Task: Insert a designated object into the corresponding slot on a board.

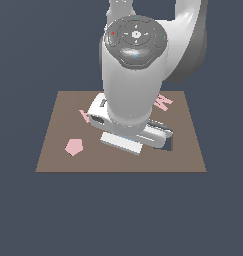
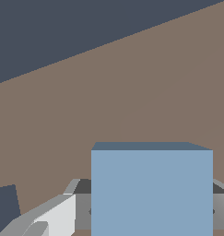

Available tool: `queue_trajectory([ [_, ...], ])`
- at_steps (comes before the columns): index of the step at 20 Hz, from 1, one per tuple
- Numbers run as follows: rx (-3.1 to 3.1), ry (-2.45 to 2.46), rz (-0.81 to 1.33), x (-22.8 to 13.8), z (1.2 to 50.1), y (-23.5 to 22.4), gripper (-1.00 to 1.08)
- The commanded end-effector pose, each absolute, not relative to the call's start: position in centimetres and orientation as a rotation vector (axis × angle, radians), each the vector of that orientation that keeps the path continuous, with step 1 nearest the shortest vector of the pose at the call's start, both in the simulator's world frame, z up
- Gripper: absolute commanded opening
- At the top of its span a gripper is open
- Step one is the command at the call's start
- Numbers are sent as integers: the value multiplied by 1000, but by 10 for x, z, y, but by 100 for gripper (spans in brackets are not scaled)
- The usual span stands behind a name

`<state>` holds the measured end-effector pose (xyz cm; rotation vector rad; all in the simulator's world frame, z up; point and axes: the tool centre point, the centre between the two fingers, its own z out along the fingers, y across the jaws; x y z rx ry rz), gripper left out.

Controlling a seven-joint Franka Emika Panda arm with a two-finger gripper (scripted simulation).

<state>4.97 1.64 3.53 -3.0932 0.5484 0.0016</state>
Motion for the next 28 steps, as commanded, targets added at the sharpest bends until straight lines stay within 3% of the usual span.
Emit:
queue_trajectory([
  [1,-3064,692,0,45,36,23,-100],
  [28,-2415,2006,0,35,40,108,-100],
])
